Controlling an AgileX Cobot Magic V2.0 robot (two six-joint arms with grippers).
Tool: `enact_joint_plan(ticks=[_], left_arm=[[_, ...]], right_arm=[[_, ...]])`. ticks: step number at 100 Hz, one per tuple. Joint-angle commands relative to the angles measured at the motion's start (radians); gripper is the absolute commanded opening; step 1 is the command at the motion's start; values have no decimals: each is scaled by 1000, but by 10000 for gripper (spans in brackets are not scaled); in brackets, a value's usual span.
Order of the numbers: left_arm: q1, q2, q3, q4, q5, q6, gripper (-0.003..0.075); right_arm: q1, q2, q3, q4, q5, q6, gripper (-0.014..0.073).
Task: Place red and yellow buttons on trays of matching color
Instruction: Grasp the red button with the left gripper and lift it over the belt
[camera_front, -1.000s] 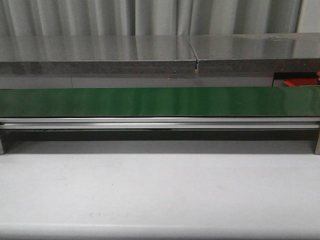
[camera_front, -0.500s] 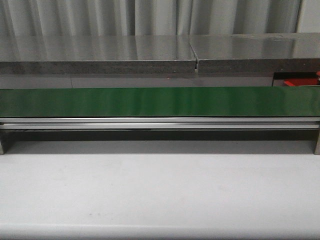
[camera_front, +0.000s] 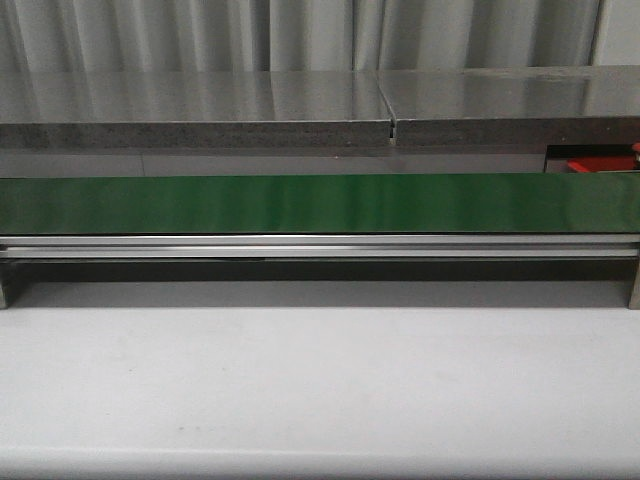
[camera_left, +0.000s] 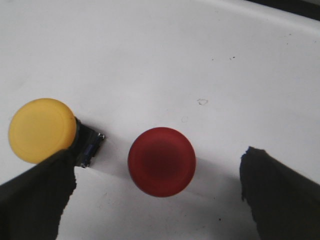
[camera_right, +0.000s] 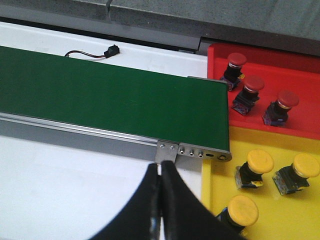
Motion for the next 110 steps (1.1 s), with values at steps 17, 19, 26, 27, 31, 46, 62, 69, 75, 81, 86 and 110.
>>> enact_joint_plan(ticks=[17,19,26,27,31,46,62,69,75,81,86,110], left_arm=[[2,-5,-58,1,-71,7,640],[2,-2,-58,1,-78,7,640],[2,9,-65,1,-94,7,639],[2,9,-68,1,-94,7,639],[2,17,-76,-1,-96,7,639],[2,44,-105,-4,-83,7,571],[2,44,-107,-5,-85,7,342],[2,42,-107,-5,-75,7,219],[2,33,-107,-15,-63,7,125],[2,22,-107,-32,-49,7,29],[2,8,-107,-42,-38,7,-18],[2,-127,-107,-78,25,7,-19]], right_arm=[[4,0,-24,10,-62,-9,-117],[4,0,-24,10,-62,-9,-117],[4,0,-24,10,-62,-9,-117],[4,0,-24,10,-62,-9,-117],[4,0,-24,10,-62,-9,-117],[4,0,-24,10,-62,-9,-117],[4,0,-24,10,-62,-9,-117],[4,0,-24,10,-62,-9,-117],[4,0,-24,10,-62,-9,-117],[4,0,-24,10,-62,-9,-117],[4,0,-24,10,-62,-9,-117],[4,0,-24,10,-62,-9,-117]])
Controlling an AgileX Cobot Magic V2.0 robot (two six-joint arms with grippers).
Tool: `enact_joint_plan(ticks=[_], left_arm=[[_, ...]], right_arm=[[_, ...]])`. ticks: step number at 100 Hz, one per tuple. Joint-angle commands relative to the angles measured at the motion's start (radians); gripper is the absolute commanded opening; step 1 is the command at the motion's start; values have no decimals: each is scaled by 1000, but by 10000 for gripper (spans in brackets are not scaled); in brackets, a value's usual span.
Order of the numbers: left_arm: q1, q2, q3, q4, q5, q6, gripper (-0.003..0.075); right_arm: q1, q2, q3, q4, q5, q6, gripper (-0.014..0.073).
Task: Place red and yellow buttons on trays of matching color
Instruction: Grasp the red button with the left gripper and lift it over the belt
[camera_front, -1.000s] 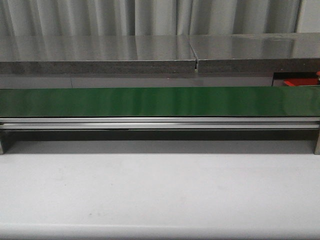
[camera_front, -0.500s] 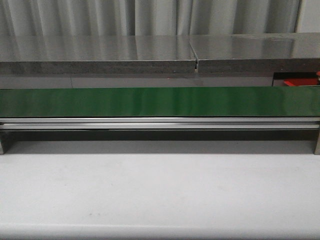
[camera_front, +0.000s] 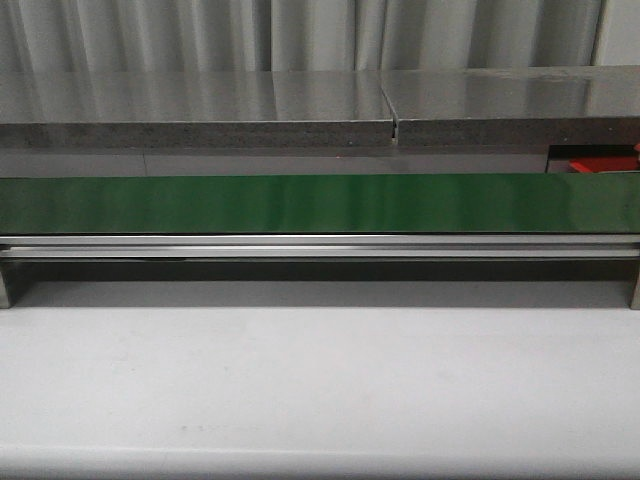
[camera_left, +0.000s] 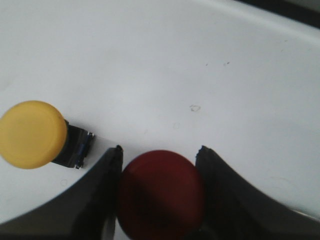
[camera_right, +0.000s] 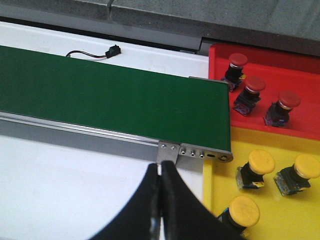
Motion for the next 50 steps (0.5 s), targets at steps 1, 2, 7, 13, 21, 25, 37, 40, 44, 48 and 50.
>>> enact_joint_plan(ticks=[1,2,7,13,21,25,37,40,44,48,50], left_arm=[[1,-139,-36,-21,-21,0,-19],[1,-144,-36,-21,-18,0,-19],[1,-185,-36,-24,9,0,-19],[1,-225,-36,-46,49,0,-19],[-1,-283,-28,-70,94,0,-19],[-8,-308,-15,-77,107,0,-19],[-32,-397,69,-77,96,0,-19],[-39,-424,103,-77,82,4,-19],[-52,-449,140,-77,66,6,-19],[-61,-478,185,-77,42,6,-19],[-68,-491,207,-77,30,8,-19]], right_arm=[[4,0,-24,10,-62,-9,-117],[4,0,-24,10,-62,-9,-117],[4,0,-24,10,-62,-9,-117],[4,0,-24,10,-62,-9,-117],[4,0,-24,10,-62,-9,-117],[4,0,-24,10,-62,-9,-117],[4,0,-24,10,-62,-9,-117],[4,0,-24,10,-62,-9,-117],[4,0,-24,10,-62,-9,-117],[4,0,-24,10,-62,-9,-117],[4,0,-24,10,-62,-9,-117]])
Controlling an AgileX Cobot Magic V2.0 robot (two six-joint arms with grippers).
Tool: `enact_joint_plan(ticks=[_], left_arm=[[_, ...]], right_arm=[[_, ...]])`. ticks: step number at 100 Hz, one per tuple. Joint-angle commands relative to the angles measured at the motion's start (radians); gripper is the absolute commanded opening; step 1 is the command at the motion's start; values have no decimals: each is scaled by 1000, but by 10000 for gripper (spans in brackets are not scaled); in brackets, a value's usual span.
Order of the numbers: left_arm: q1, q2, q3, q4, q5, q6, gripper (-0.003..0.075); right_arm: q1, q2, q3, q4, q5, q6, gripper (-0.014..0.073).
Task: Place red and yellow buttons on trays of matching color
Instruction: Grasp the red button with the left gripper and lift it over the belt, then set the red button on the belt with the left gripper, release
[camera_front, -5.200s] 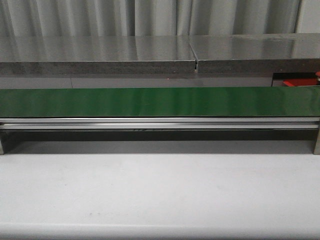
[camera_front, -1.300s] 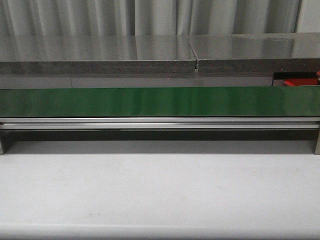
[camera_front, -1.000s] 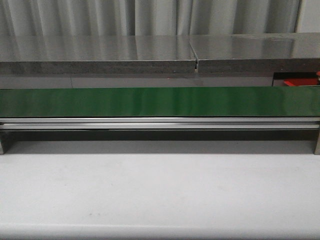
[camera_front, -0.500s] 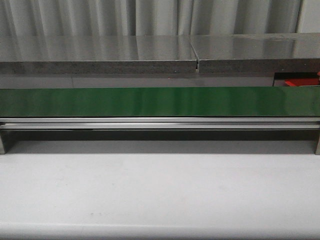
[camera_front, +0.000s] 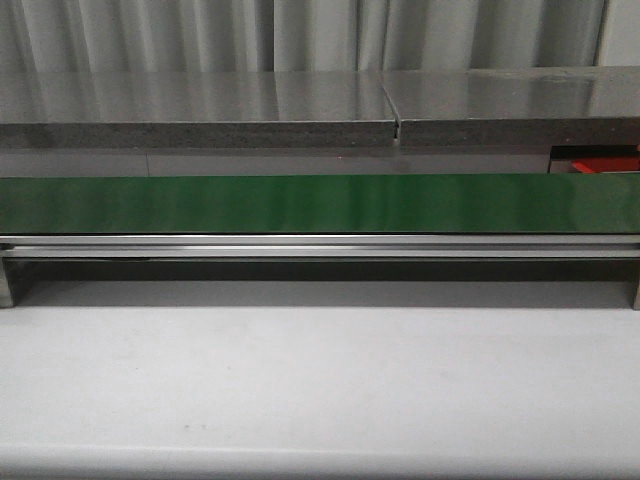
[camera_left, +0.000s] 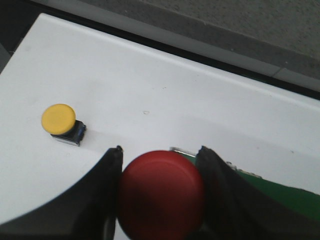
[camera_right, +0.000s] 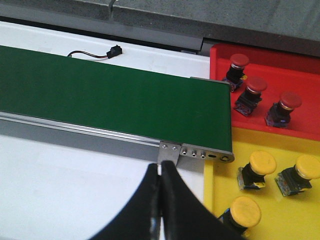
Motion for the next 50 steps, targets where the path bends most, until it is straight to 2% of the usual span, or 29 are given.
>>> enact_joint_plan(ticks=[1,23,50], left_arm=[[-30,-104,49,-22,-96,3,-19],[-104,-127,202,-22,-212,10,-19],[-149,-47,220,7,-215,28,-19]], right_arm=[[4,0,-24,10,-62,-9,-117],[4,0,-24,10,-62,-9,-117],[4,0,-24,10,-62,-9,-117]])
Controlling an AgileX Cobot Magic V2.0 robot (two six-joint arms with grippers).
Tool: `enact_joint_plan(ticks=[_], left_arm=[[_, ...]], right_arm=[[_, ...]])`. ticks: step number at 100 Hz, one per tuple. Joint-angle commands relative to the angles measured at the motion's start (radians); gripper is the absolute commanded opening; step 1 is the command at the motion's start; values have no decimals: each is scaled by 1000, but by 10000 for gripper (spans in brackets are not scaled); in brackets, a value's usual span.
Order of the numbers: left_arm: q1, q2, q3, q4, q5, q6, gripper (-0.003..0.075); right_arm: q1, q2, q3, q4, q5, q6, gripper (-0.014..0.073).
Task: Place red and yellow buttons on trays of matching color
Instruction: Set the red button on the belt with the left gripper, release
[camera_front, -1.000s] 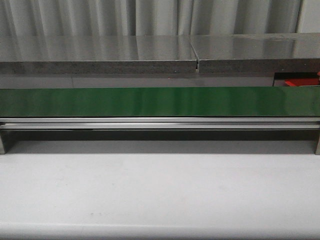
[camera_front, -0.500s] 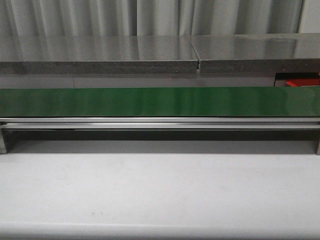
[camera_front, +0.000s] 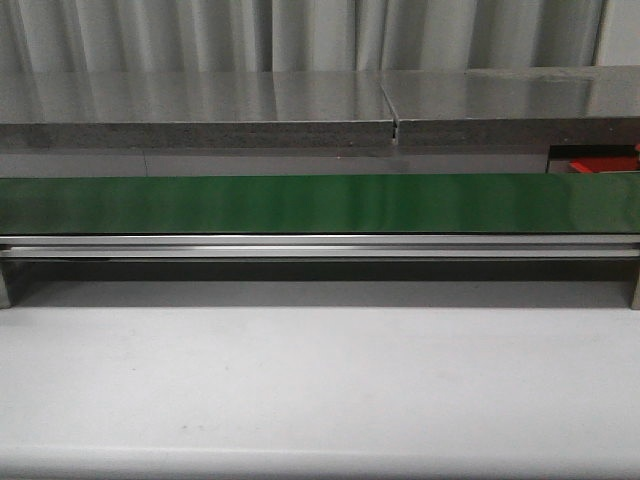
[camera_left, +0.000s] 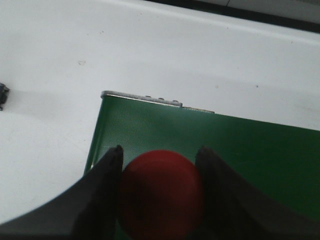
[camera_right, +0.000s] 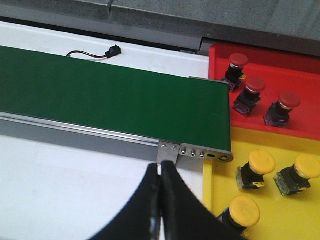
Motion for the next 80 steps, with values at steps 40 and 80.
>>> enact_joint_plan(ticks=[40,80], left_arm=[[-11,26,-25,20,-59,4,-19],[-28,26,-25,25,-26,4,239]], right_arm=[[4,0,-24,10,-62,-9,-117],[4,0,-24,10,-62,-9,-117]])
